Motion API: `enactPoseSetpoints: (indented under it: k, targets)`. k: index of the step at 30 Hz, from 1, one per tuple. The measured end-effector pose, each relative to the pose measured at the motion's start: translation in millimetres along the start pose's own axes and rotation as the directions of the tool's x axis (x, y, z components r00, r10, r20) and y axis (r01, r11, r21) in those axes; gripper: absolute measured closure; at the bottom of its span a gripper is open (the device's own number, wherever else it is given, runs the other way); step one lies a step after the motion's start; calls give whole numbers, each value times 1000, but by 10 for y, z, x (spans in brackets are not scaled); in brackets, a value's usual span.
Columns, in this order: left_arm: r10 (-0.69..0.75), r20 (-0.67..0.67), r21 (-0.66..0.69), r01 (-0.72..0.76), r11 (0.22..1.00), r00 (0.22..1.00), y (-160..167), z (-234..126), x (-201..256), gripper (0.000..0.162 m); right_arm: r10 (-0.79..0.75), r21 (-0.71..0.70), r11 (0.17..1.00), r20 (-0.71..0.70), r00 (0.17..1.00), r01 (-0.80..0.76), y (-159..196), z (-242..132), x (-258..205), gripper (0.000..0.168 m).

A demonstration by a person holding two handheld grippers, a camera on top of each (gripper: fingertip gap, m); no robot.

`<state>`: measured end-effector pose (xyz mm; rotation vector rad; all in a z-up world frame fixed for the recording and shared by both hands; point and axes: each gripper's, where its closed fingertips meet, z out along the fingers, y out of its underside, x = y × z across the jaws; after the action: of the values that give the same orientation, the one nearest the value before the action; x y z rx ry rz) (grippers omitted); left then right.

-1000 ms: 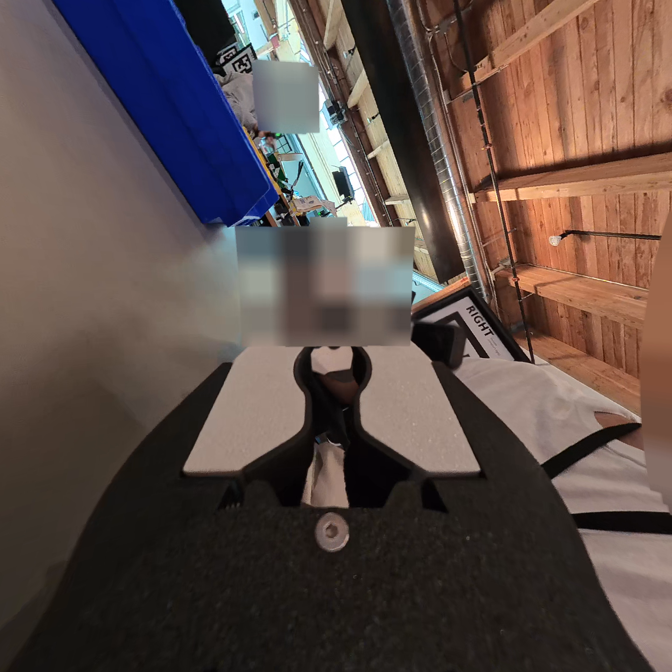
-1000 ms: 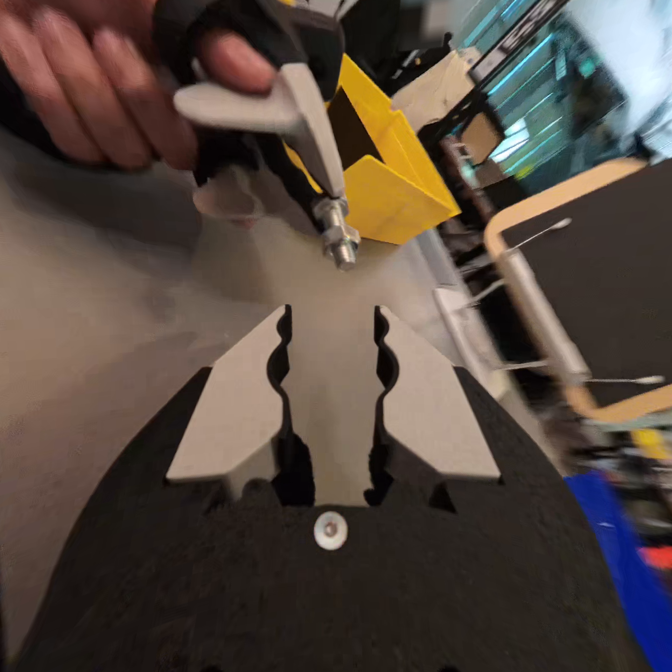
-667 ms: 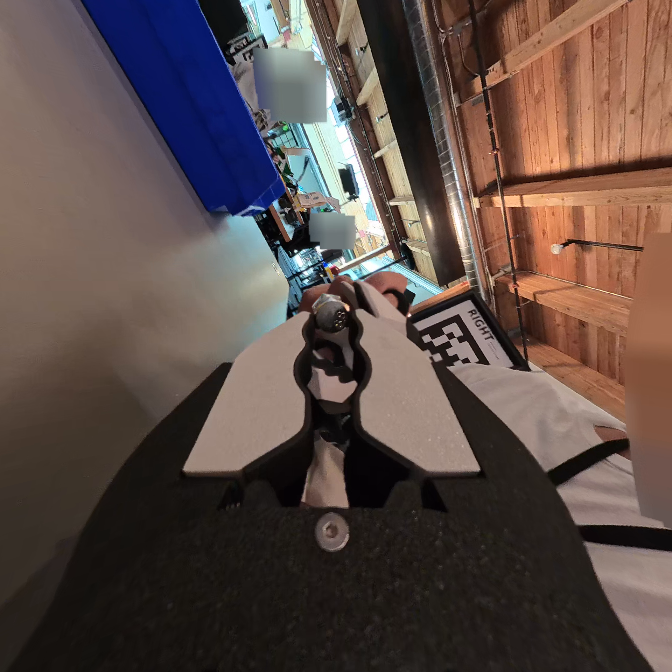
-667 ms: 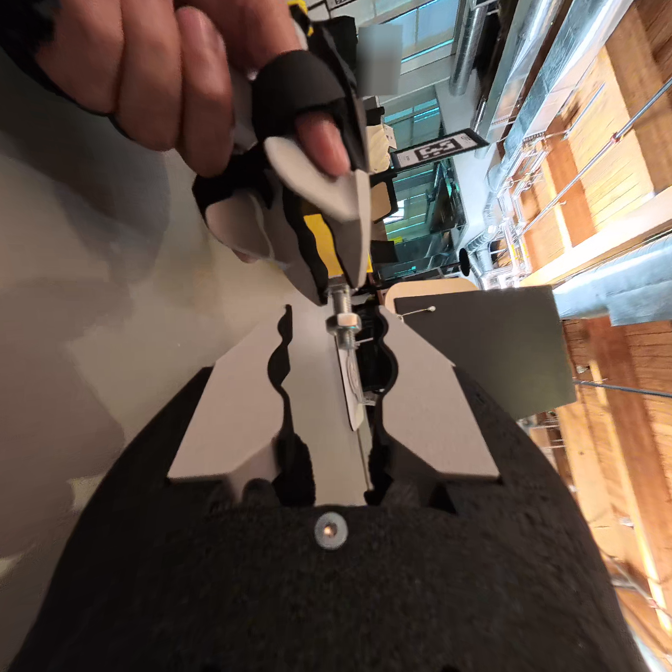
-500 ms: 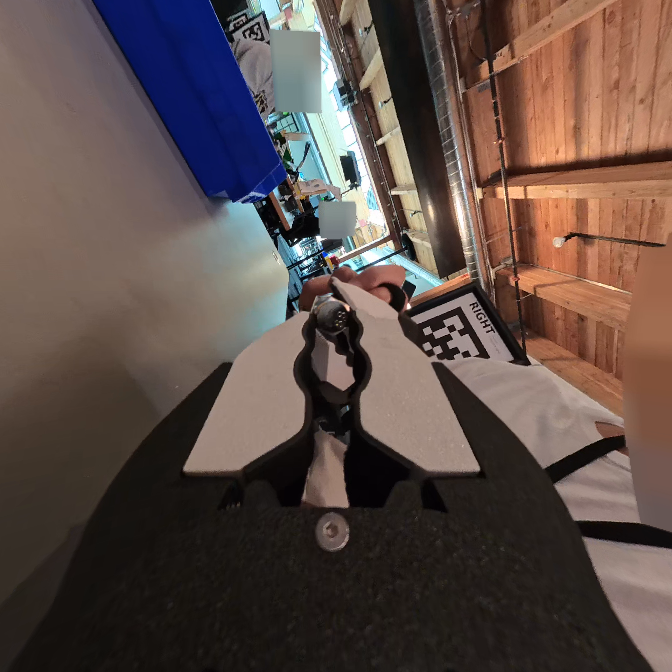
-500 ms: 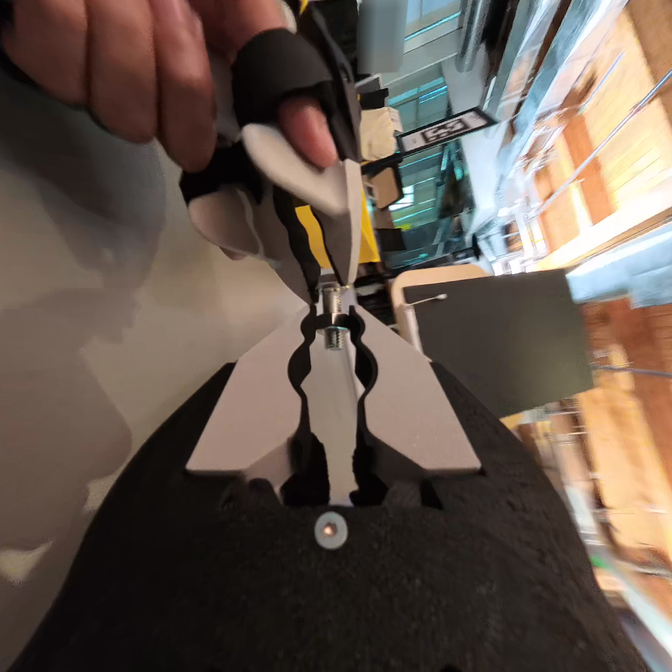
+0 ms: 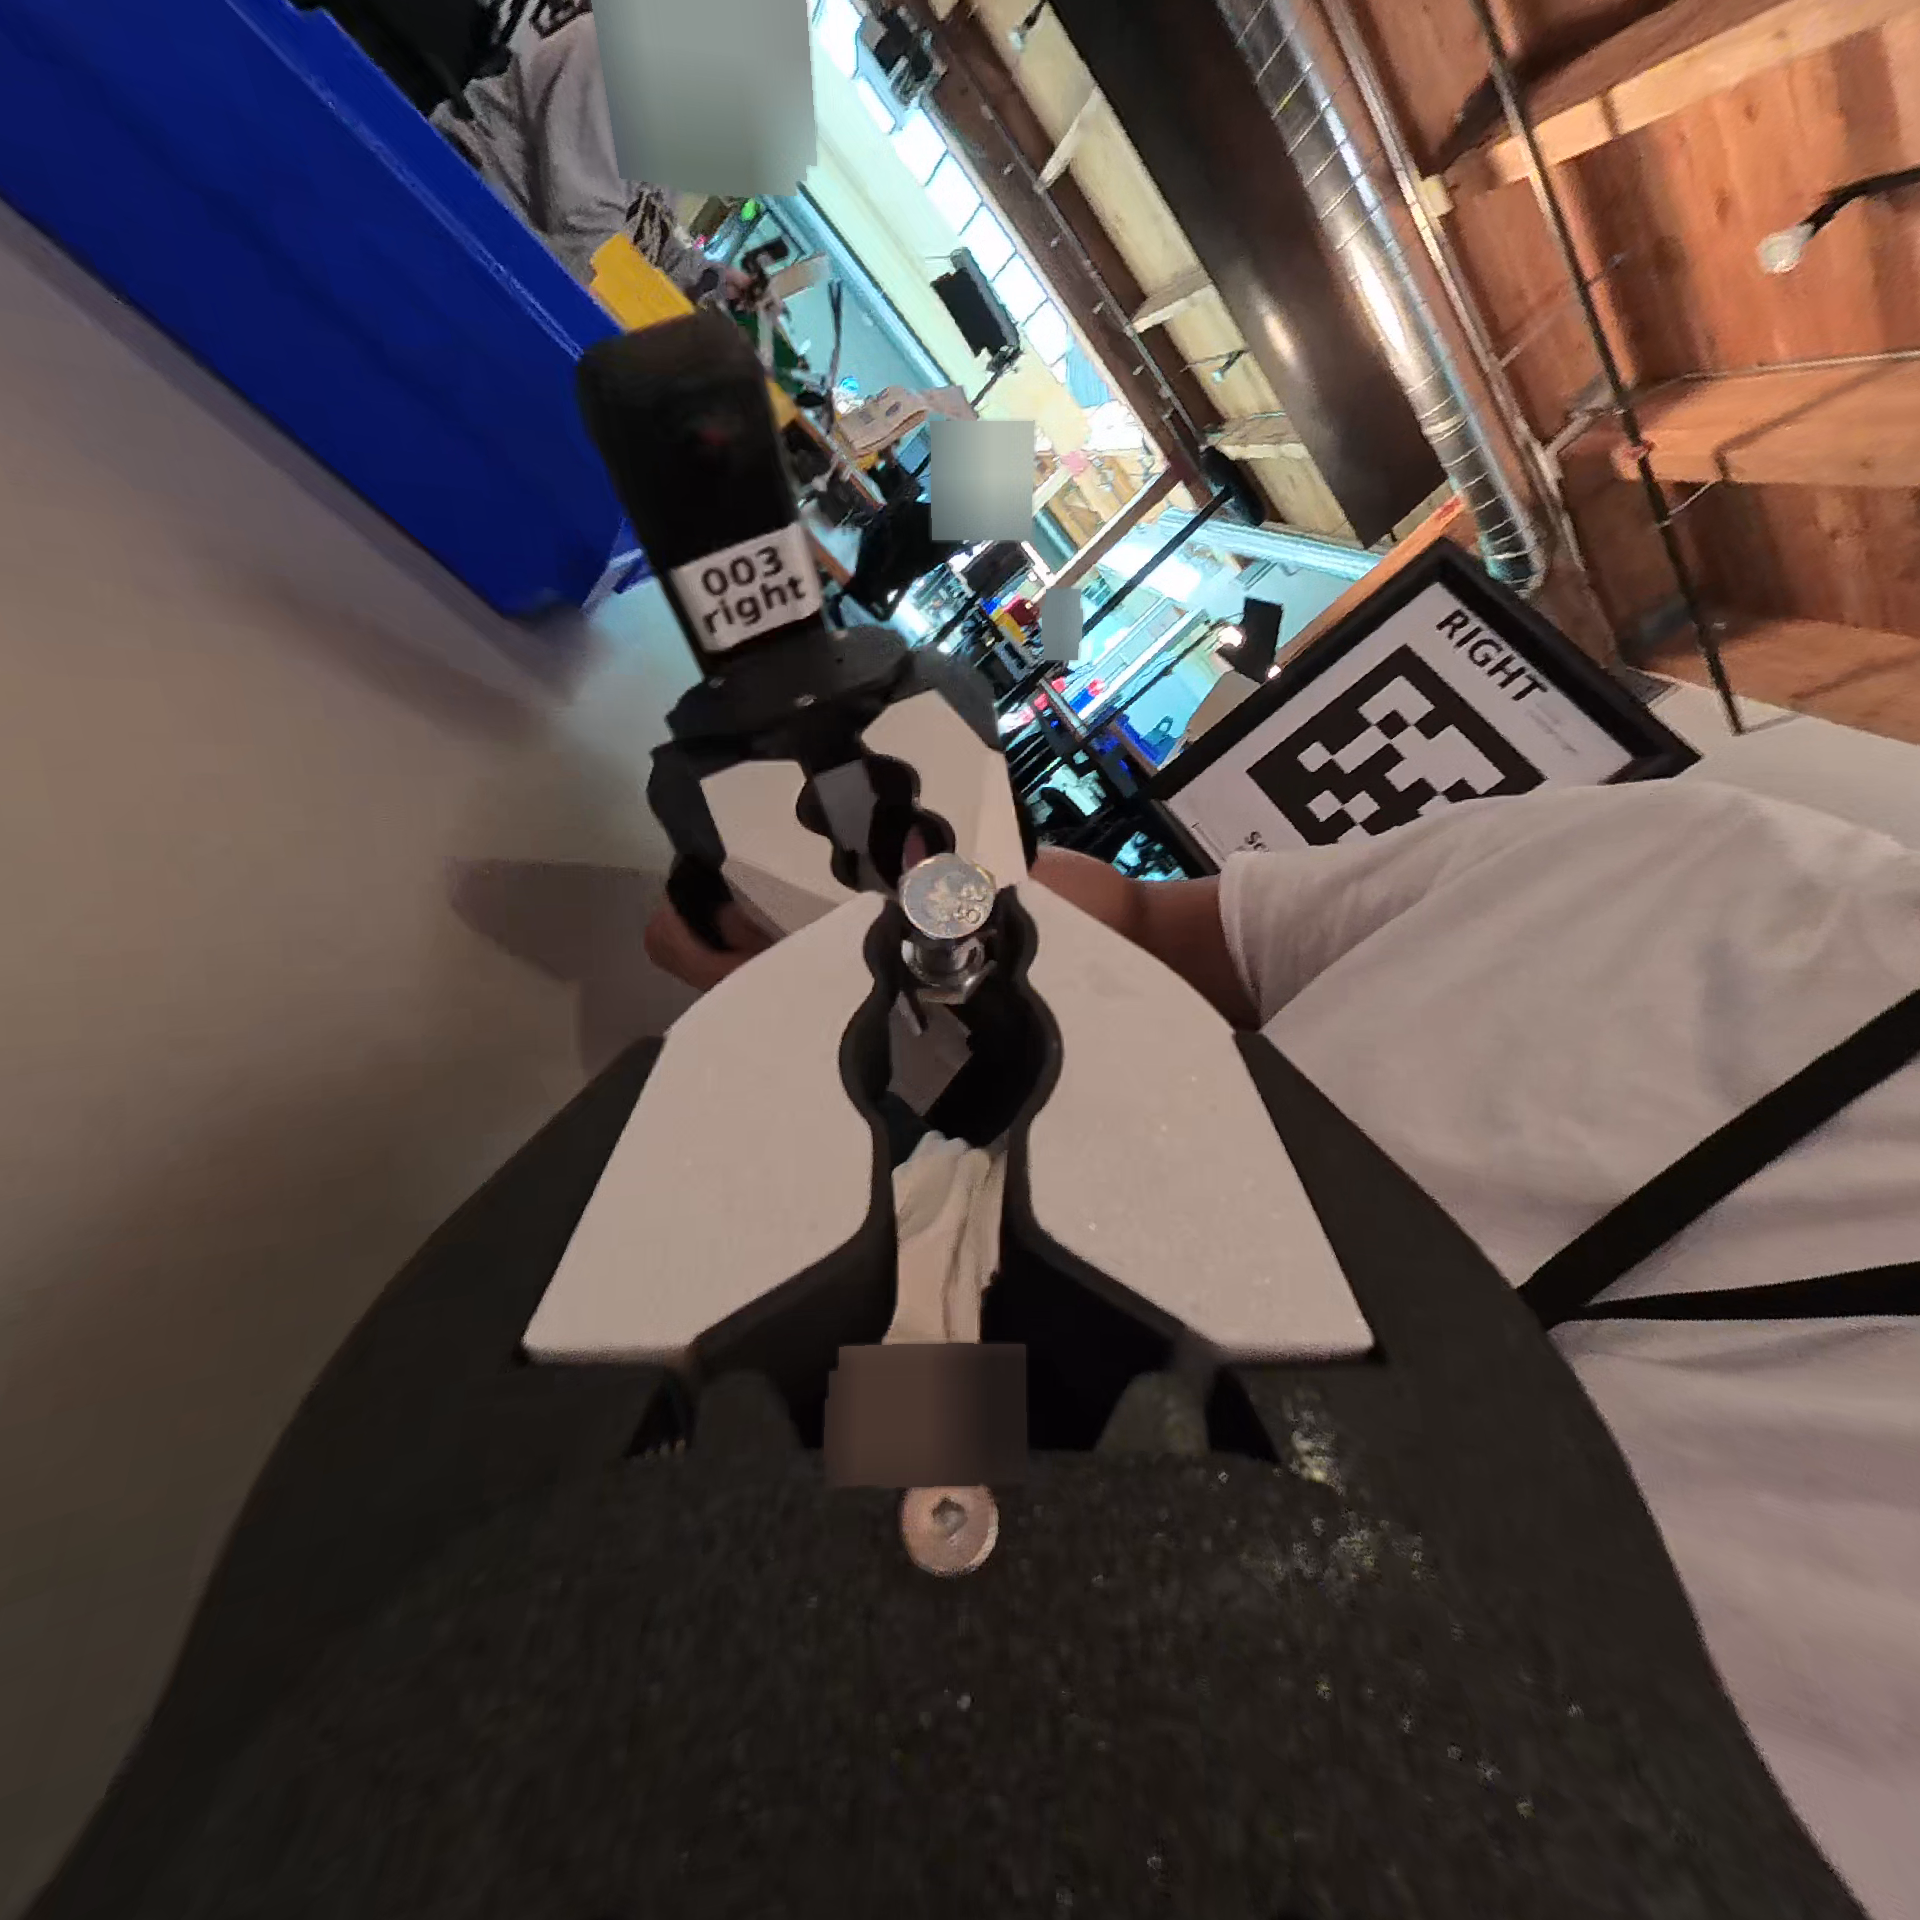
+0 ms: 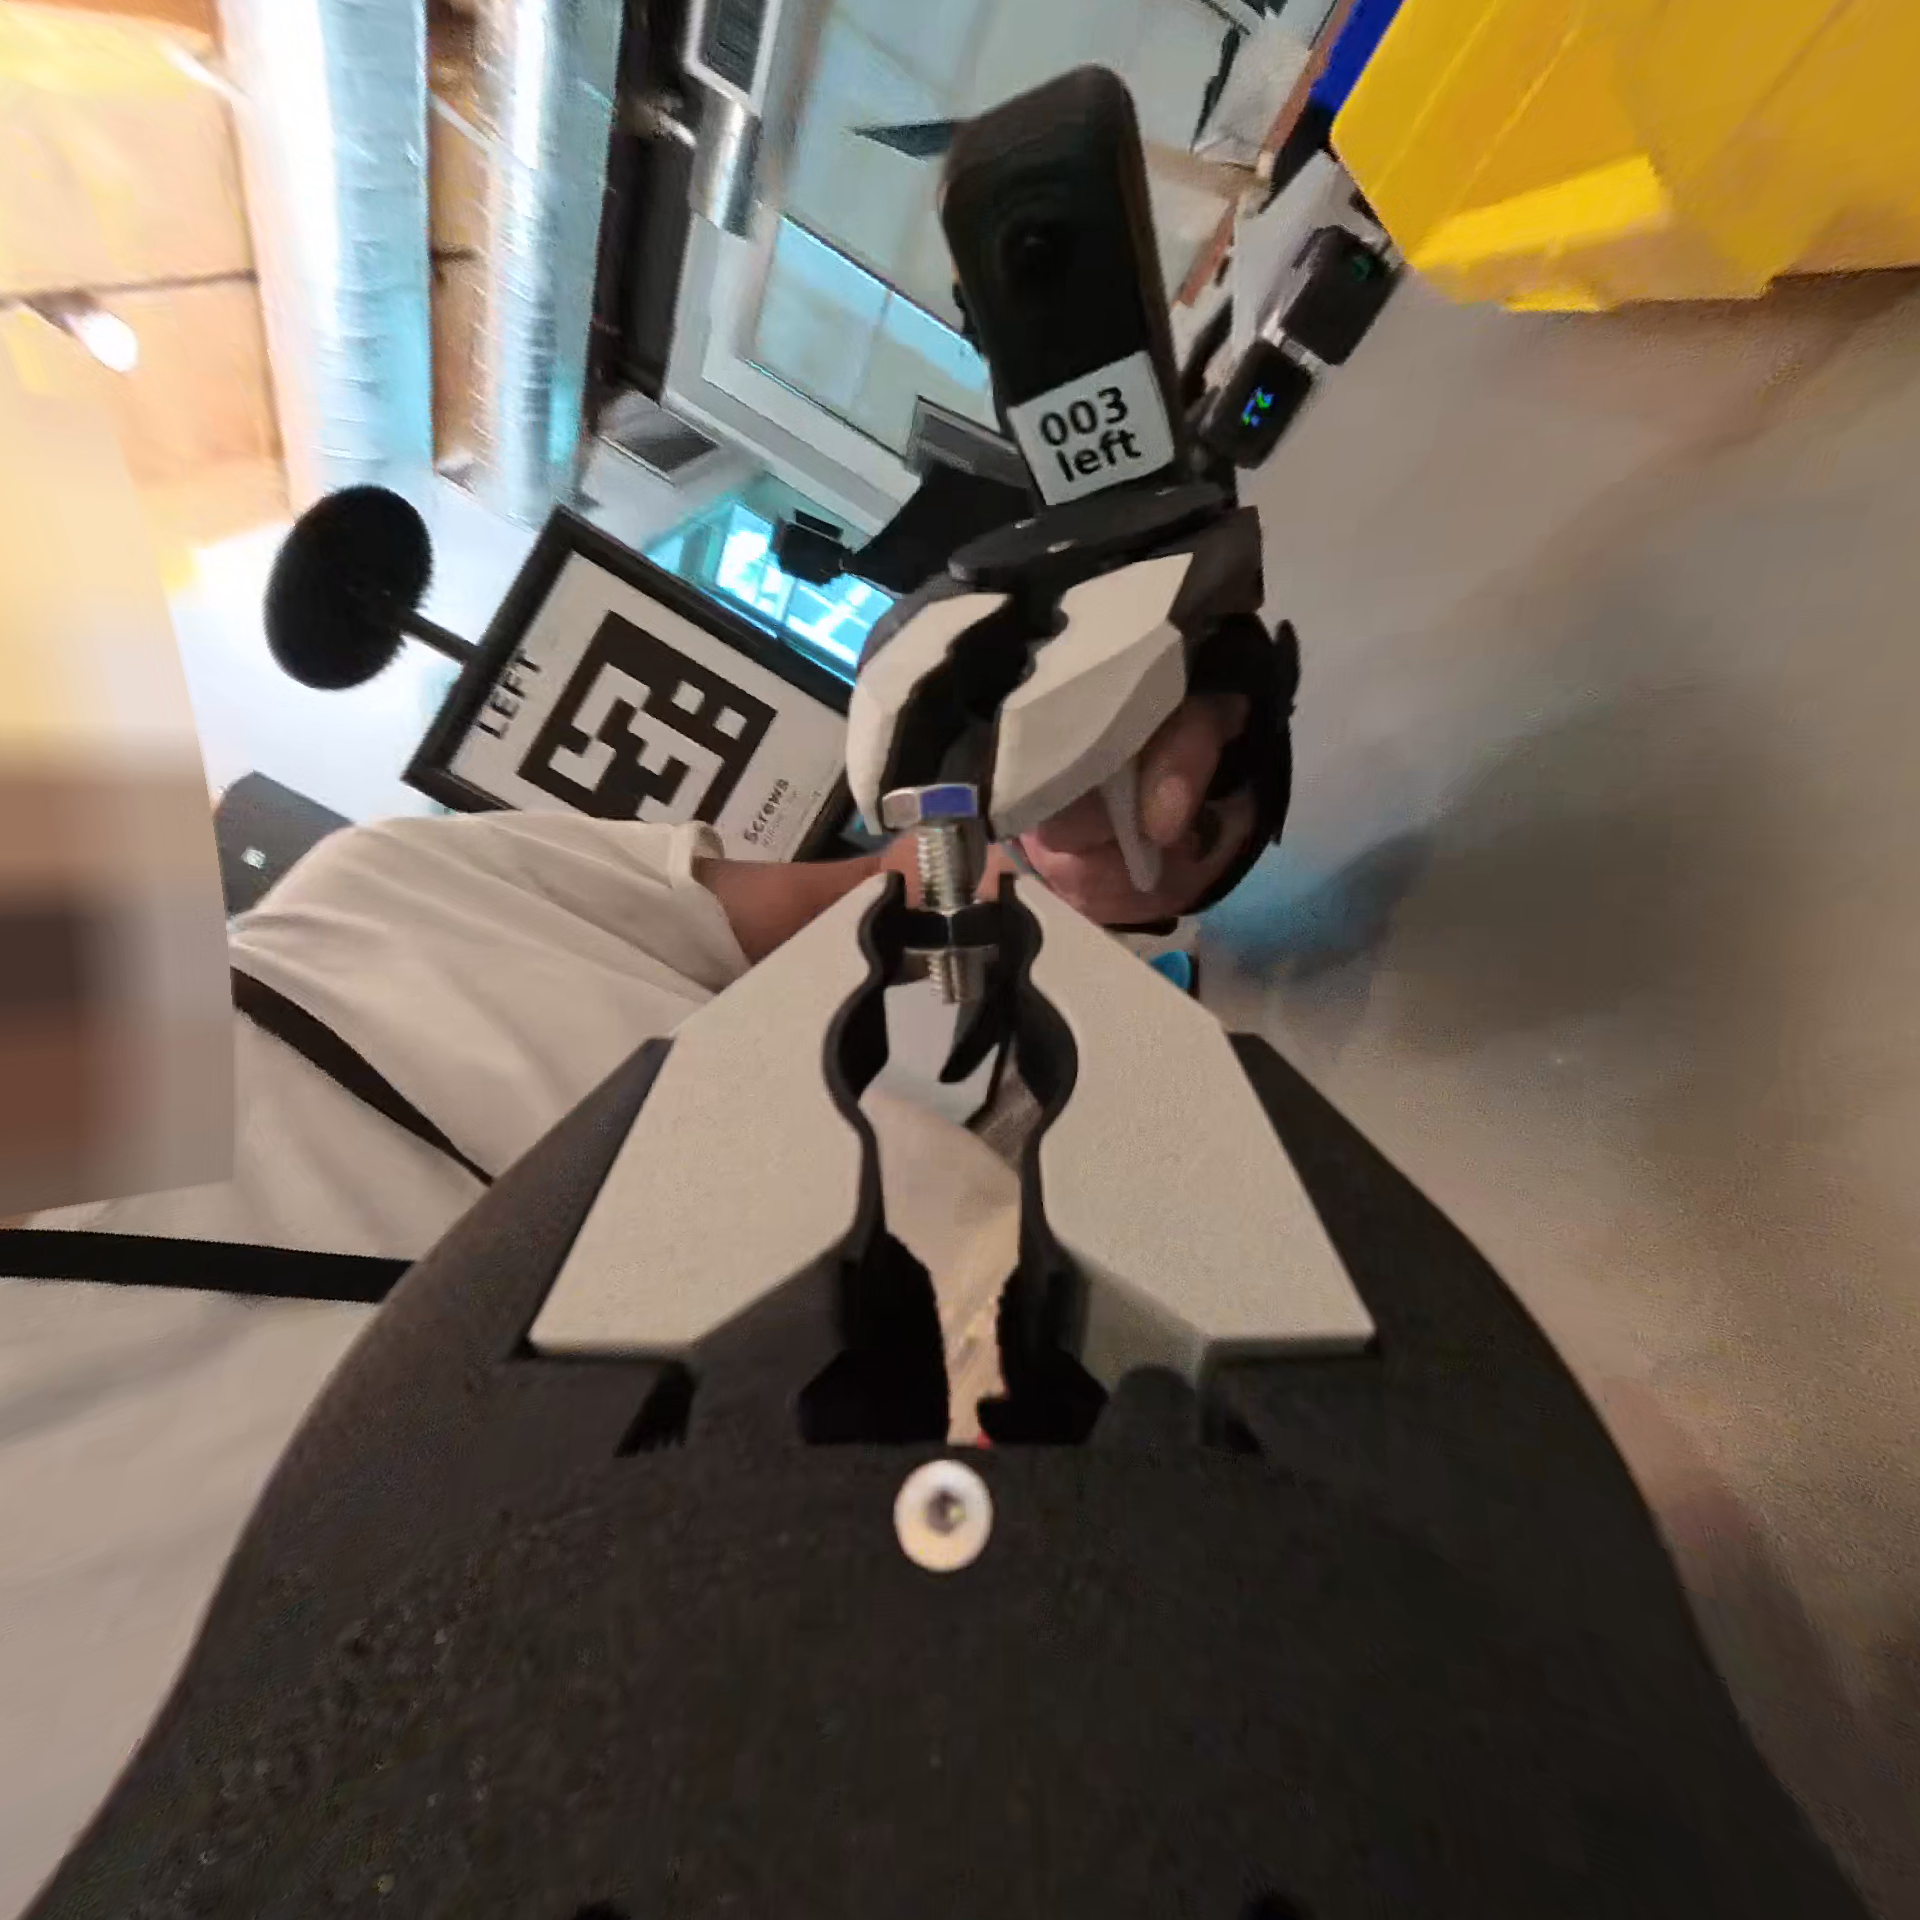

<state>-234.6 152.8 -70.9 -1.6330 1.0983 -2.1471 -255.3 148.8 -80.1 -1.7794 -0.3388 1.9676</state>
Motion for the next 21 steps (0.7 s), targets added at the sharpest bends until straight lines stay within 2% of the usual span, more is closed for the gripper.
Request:
enactPoseSetpoints:
  k: [2,5,9,11,15,18,21]
  targets:
    - [-30,-7,35,30,999,1000,-41,-28,-8,145,-48,31,998,-38,998,49,-50,6,7,151]
    - [-37,16,85,36,996,999,-121,-96,-48,145,-217,30,975,-131,967,222,-105,-29,-14,137]
    - [-53,54,105,47,993,997,-158,-166,-132,145,-448,-77,888,-363,817,453,-92,-105,162,138]
    - [-58,53,107,52,993,997,-164,-172,-141,145,-467,-92,877,-390,793,471,-72,-110,165,144]
    - [-58,48,68,54,996,997,-99,-122,-133,145,-449,-76,885,-398,800,459,-87,-132,176,155]
    - [-49,55,69,45,997,997,-93,-98,-131,145,-437,-89,895,-377,817,437,-60,-129,183,159]
    - [-27,54,72,23,997,998,-108,-97,-107,145,-464,-96,880,-388,796,466,-87,-162,153,159]
